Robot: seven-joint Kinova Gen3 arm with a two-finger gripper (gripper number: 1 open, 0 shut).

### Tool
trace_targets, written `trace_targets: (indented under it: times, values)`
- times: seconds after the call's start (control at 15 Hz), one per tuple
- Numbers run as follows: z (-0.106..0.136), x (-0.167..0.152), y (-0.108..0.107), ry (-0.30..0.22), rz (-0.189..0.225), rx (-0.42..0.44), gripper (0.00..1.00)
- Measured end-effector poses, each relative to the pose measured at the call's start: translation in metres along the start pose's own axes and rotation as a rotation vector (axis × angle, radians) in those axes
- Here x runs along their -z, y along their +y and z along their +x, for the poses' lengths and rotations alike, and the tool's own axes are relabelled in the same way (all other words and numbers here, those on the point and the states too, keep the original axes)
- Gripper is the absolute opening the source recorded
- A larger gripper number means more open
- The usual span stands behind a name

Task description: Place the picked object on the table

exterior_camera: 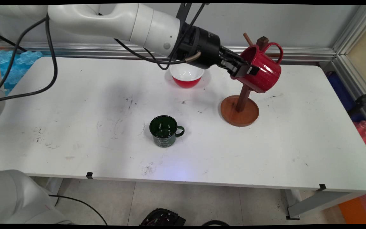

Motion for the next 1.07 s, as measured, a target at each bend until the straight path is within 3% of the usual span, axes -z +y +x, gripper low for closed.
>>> trace_targets:
  times: [1.07]
  values:
    - [-0.002,0.025,0.016,-0.047,-0.038,0.024,0.0]
